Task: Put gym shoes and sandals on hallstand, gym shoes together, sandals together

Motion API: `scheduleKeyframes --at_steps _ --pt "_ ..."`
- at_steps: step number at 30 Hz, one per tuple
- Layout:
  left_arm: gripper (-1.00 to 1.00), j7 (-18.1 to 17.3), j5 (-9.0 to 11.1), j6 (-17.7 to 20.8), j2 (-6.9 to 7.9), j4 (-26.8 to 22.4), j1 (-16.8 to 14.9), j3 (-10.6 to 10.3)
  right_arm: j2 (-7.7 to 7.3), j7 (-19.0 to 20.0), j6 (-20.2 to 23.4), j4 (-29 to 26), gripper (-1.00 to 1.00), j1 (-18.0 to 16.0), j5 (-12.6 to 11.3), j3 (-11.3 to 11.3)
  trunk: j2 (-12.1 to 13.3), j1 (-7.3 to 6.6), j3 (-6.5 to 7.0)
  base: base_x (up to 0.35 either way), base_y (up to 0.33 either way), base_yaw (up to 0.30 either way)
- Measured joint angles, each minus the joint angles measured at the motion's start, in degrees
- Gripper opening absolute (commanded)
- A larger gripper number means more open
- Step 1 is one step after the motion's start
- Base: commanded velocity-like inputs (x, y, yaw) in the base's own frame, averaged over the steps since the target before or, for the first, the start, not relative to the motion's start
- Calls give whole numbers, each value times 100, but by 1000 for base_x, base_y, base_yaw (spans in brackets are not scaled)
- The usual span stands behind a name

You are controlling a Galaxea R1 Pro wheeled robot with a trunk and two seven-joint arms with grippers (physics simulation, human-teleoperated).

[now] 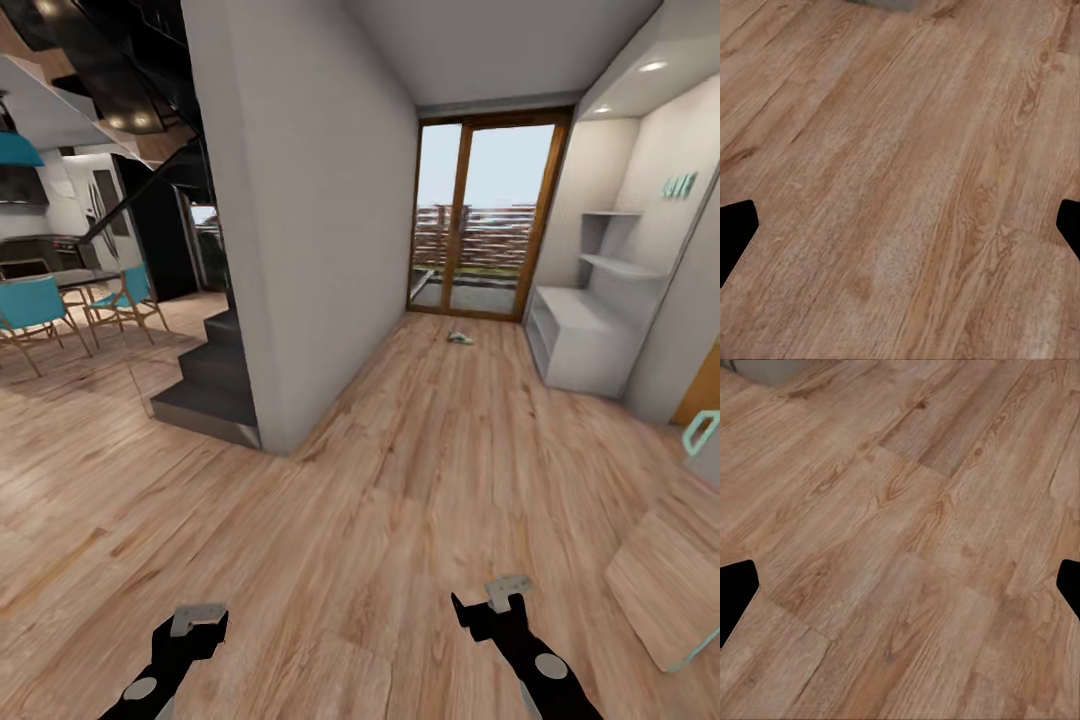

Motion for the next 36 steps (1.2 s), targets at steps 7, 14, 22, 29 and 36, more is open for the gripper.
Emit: scheduleKeyframes --at_steps 7,14,22,29,36 --pt "100 25 1 -7 -1 -3 -1 2 2 -20 -5 65 100 1 3 -12 0 1 -5 309 1 48" --pt "100 73 -6 -8 -1 3 52 7 -8 -27 -7 428 100 1 2 -17 0 3 -15 114 0 56" --pt "100 79 65 -52 6 -66 374 78 -13 -62 -24 1010 100 0 -1 -31 0 4 -55 18 0 171" --pt "100 89 186 -525 15 -25 600 137 -18 -222 -67 1423 100 1 -3 -33 0 4 -97 3 0 200" --pt "100 90 363 -712 12 -1 711 137 -18 -502 -446 1841 100 0 2 -33 0 4 -139 0 0 206"
